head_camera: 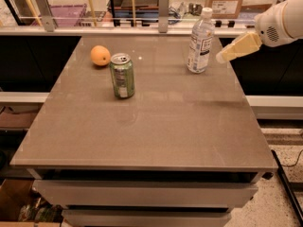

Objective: Knock blue plastic bottle over

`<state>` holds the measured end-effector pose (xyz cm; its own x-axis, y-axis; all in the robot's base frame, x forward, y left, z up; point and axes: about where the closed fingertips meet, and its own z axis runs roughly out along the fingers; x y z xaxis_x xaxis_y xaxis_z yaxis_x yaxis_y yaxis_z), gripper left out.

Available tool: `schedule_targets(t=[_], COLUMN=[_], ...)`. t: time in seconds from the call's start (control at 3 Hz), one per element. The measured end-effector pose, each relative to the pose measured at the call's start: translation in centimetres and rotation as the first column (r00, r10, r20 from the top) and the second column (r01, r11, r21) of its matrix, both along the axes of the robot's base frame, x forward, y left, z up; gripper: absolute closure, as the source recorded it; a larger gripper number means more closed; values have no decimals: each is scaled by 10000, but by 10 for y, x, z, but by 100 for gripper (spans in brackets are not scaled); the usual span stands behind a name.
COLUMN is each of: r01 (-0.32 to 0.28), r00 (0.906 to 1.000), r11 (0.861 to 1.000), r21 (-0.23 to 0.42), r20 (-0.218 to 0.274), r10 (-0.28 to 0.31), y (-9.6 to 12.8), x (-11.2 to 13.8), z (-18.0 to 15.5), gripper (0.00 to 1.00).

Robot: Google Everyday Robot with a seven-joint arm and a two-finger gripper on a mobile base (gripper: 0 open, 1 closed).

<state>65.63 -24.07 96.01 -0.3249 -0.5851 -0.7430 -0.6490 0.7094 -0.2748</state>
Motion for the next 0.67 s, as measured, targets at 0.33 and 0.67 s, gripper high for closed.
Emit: schedule_targets(t=[0.33,0.67], r01=[-1,379], r00=[10000,9988], r11=[10000,9982], r21=[0,469], r20=[-1,276], r10=[1,-392], y=[0,0], x=[0,7], z=[0,-2], gripper=[0,0])
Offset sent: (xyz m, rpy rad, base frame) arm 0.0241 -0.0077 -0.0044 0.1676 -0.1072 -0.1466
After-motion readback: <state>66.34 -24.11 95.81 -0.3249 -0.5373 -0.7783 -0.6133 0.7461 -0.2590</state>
